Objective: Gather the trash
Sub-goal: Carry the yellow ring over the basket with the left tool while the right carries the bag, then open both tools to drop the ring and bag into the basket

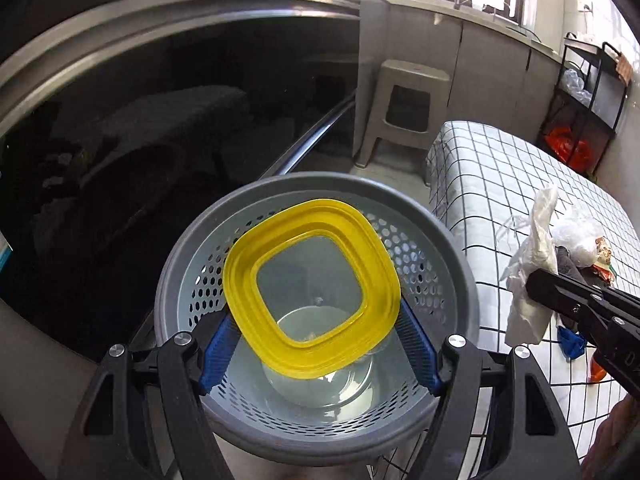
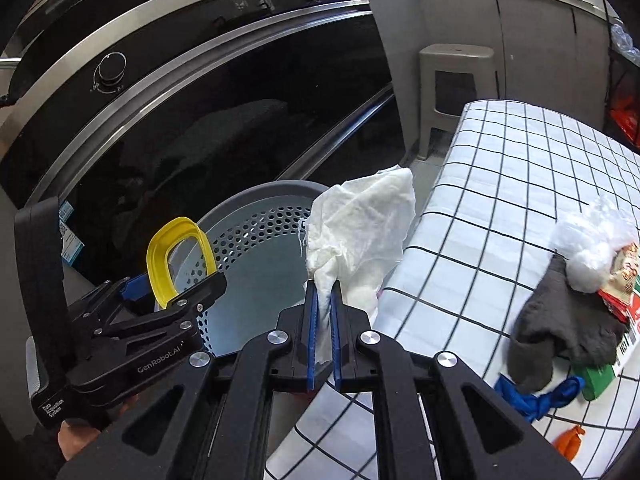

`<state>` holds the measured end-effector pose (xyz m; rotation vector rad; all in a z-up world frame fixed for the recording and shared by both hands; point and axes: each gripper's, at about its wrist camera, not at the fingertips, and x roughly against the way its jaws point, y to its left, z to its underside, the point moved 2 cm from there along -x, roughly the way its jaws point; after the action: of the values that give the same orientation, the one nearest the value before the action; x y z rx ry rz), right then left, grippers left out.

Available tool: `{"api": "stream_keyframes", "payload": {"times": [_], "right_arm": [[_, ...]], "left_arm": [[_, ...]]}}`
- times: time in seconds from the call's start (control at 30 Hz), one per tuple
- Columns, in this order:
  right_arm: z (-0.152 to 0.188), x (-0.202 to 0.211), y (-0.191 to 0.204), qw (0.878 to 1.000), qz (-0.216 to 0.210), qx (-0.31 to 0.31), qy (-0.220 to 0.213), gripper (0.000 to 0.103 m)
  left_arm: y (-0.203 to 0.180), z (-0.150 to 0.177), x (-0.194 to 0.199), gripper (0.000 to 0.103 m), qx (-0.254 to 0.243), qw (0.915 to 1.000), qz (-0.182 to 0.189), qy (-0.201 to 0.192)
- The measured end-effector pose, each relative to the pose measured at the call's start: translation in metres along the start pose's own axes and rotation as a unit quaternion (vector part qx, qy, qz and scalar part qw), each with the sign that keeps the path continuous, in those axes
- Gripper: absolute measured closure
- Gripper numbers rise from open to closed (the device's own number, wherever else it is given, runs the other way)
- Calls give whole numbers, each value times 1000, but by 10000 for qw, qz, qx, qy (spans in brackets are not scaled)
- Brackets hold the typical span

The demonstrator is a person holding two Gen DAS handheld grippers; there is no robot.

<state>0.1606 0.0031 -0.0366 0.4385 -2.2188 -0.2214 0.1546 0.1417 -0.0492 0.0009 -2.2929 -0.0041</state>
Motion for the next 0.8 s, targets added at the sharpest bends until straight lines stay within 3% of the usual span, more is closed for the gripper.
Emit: {"api": "stream_keyframes", "payload": {"times": [0.63, 0.73, 0.8], "right_arm": [[-16, -37, 34, 9988, -246, 301, 312, 96], [-15, -36, 35, 9987, -218, 346, 307, 90], [-14, -33, 35, 9989, -202, 338, 273, 74]], "left_arm": [[28, 2, -15, 31, 250, 9993, -149, 227], [31, 2, -14, 31, 277, 9992, -151, 231], [31, 1, -13, 30, 295, 9992, -136, 225]]}}
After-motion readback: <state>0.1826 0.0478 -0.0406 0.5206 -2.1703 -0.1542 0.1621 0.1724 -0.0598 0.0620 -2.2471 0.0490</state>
